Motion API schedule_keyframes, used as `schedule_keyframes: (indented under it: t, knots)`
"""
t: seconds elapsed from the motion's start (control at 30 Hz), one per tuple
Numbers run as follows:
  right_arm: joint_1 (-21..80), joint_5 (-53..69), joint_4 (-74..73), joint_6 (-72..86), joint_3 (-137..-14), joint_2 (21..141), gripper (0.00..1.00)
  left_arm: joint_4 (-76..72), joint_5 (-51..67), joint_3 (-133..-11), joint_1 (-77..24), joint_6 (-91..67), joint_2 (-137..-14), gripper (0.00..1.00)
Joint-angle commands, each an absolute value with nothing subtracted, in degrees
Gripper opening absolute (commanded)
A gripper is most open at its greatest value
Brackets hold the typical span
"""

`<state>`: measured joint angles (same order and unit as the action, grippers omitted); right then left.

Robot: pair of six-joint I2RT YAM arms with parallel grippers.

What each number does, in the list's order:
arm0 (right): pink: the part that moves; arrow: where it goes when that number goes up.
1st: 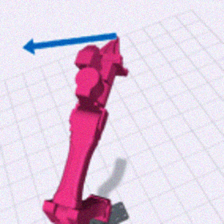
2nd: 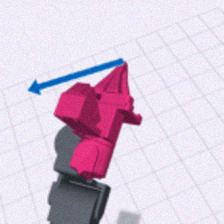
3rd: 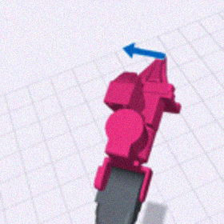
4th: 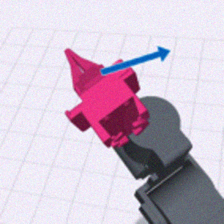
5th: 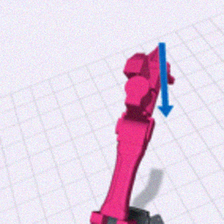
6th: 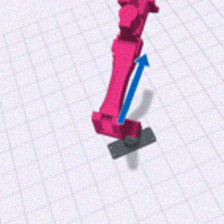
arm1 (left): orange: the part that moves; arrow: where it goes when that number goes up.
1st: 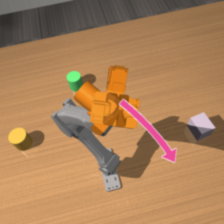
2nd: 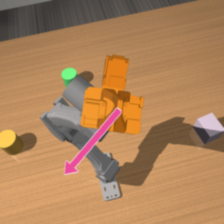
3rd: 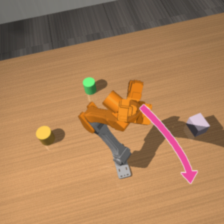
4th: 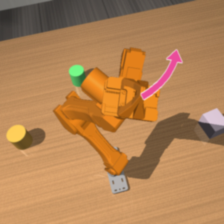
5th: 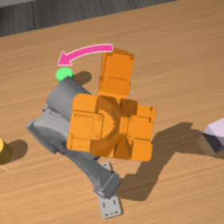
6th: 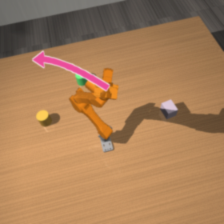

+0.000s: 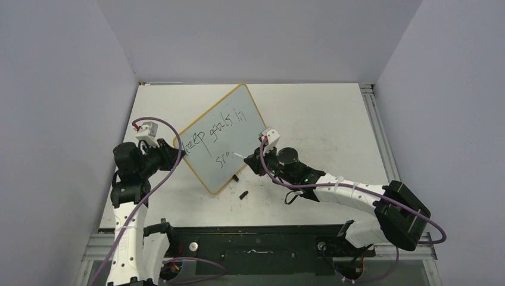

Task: Write a sentence on the whiteboard

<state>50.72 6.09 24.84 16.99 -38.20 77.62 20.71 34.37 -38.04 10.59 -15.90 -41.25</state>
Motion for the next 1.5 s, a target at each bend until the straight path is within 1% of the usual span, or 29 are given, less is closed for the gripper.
schedule_keyframes:
  t: [0.0, 0.4, 1.47]
  knots:
    - [51.1, 4.1, 28.2, 15.9, -40.9, 76.8, 0.05, 18.9, 34.3, -38.8, 10.3, -15.4, -40.6, 0.14]
    - [51.0, 6.8, 31.5, 16.5, -42.2, 80.9, 0.05, 18.9, 34.4, -38.7, 10.3, -15.4, -40.8, 0.14]
    - [51.0, 6.3, 35.7, 17.1, -42.3, 86.7, 0.05, 19.1, 34.3, -38.8, 10.3, -15.3, -40.7, 0.14]
